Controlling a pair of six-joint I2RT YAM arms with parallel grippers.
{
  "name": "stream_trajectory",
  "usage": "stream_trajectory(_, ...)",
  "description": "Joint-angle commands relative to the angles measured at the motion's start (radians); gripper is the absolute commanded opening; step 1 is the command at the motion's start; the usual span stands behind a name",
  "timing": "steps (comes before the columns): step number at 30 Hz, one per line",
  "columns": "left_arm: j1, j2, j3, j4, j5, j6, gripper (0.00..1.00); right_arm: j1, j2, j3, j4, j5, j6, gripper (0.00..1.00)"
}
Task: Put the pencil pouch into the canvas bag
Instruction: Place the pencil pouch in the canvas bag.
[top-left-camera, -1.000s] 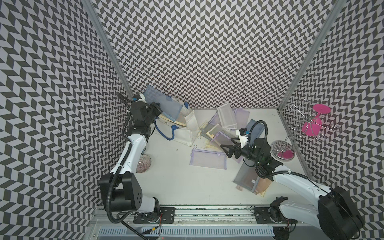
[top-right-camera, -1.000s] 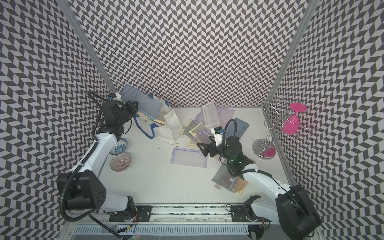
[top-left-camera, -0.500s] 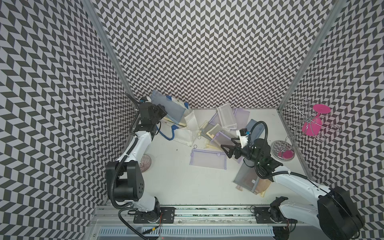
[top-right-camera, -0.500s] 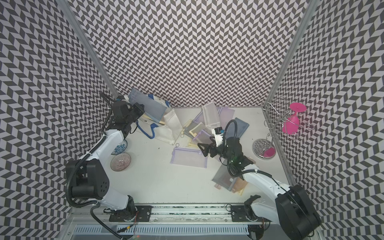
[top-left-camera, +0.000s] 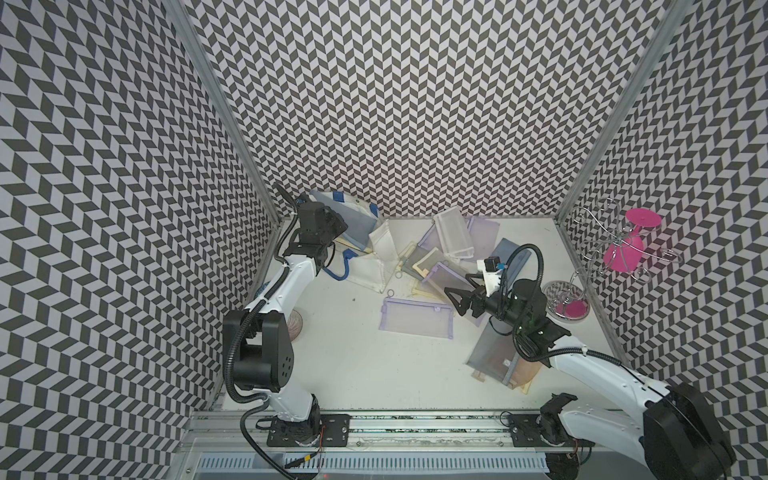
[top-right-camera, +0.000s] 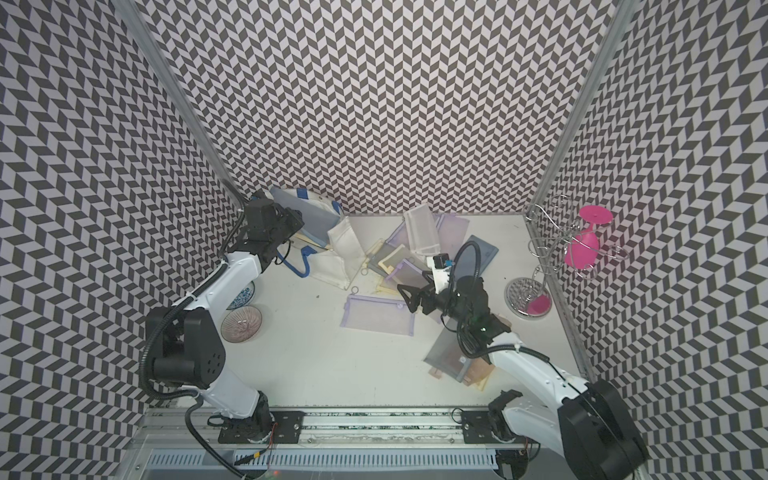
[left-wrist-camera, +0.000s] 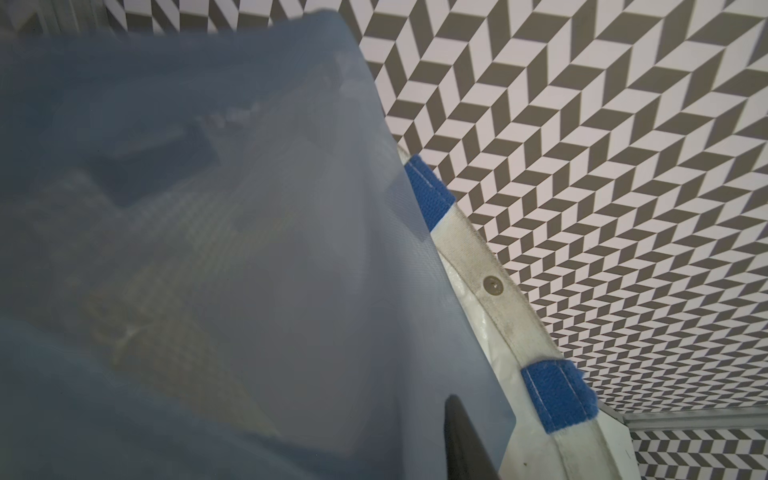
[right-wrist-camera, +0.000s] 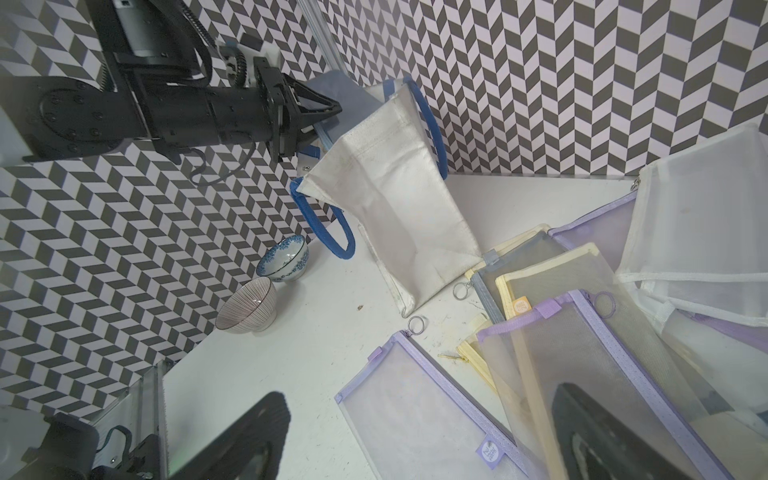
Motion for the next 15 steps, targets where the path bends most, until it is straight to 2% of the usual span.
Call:
stream_trajectory(1,-0.001,0.009,0.073,-0.103,-0.058,0.055,0.37,-0.001,-0.02,-0.011,0.063,0.015,0.003,0.99)
stream_trajectory(5,0.009,0.004,0.09,-0.136,-0.08,0.087,0.62,-0.001,-0.022,-0.011,0.064,0.01,0.002,0.99)
stream_trajectory(7,0.014,0.007,0.113,-0.167,-0.098,0.102,0.65,-0.001,-0.026,-0.013,0.065,0.01,0.0,0.99)
stream_trajectory(9,0.013,0.002,0.113,-0.171,-0.115,0.114,0.63,-0.001,-0.033,-0.015,0.067,0.014,0.0,0.99)
stream_trajectory(10,0.016,-0.001,0.106,-0.165,-0.115,0.117,0.58,-0.002,-0.034,-0.017,0.067,0.016,-0.001,0.99)
stream_trajectory(14,0.027,0.008,0.104,-0.169,-0.086,0.113,0.22,-0.001,-0.034,-0.019,0.069,0.016,-0.001,0.99)
stream_trajectory(15,0.026,0.005,0.102,-0.17,-0.085,0.114,0.16,-0.001,-0.033,-0.018,0.069,0.018,-0.001,0.99)
